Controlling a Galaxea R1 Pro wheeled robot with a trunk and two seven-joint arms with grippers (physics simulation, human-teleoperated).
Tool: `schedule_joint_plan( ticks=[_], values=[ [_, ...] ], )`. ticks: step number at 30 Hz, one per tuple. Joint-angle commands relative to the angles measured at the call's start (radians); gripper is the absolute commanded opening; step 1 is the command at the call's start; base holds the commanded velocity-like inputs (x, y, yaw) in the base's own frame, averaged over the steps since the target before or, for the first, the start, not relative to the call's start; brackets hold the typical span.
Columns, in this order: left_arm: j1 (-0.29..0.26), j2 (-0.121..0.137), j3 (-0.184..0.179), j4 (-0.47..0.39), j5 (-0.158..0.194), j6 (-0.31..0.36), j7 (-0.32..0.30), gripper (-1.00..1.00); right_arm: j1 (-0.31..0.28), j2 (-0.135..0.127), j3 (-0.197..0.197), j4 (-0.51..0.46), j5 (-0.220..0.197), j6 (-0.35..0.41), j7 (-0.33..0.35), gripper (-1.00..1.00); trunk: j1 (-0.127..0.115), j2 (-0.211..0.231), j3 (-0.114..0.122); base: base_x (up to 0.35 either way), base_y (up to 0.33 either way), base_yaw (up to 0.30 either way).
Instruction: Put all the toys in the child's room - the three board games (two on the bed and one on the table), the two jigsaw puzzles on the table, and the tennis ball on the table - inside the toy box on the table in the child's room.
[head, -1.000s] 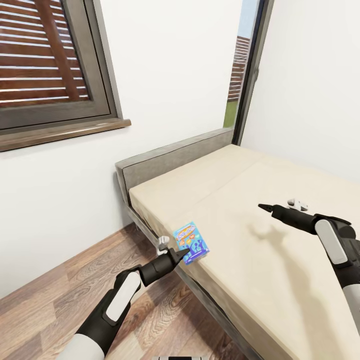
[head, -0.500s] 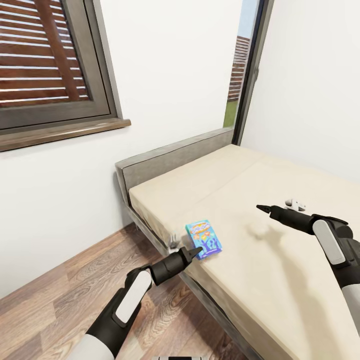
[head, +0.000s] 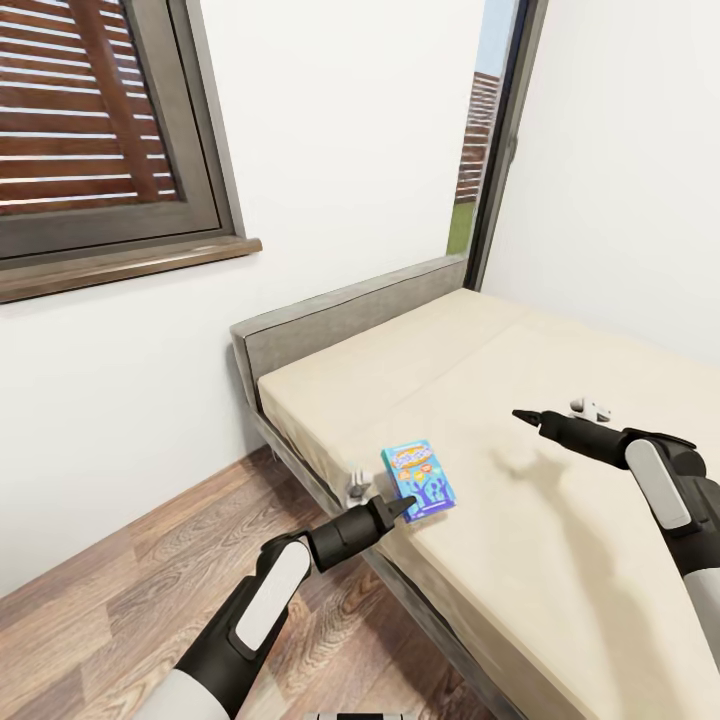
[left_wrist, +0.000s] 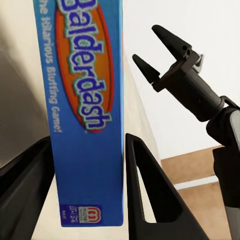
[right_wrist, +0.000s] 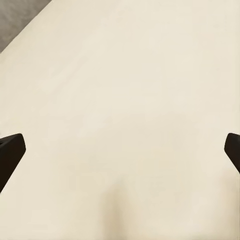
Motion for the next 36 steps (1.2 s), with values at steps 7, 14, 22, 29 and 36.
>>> schedule_joint_plan(
  ticks=[7, 14, 22, 29, 36],
  values=[
    [0.006, 0.001, -0.001, -0.005, 0.006, 0.007, 0.003, -1.00, -0.001, -0.002, -0.004, -0.015, 0.004, 0.006, 0.006, 1.00, 0.000, 0.000, -0.001, 0.000, 0.000, 0.000],
    [0.013, 0.002, -0.002, -0.006, 0.006, 0.006, 0.000, -1.00, 0.000, -0.003, -0.004, -0.019, 0.004, 0.006, 0.007, 1.00, 0.000, 0.000, -0.001, 0.000, 0.000, 0.000],
    [0.037, 0.009, -0.002, -0.024, 0.004, 0.003, -0.047, -1.00, 0.028, -0.006, -0.004, -0.057, 0.004, 0.006, 0.008, 1.00, 0.000, 0.000, -0.001, 0.000, 0.000, 0.000],
    [0.057, 0.022, 0.000, -0.046, 0.002, 0.010, -0.076, -1.00, 0.108, -0.009, -0.005, -0.185, 0.004, 0.007, 0.012, 1.00, 0.000, 0.000, -0.001, 0.000, 0.000, 0.000],
    [0.107, 0.039, 0.001, -0.122, -0.008, 0.014, -0.063, -1.00, 0.180, -0.007, -0.007, -0.302, 0.004, 0.007, 0.012, 1.00, 0.000, 0.000, -0.001, 0.000, 0.000, 0.000]
  ],
)
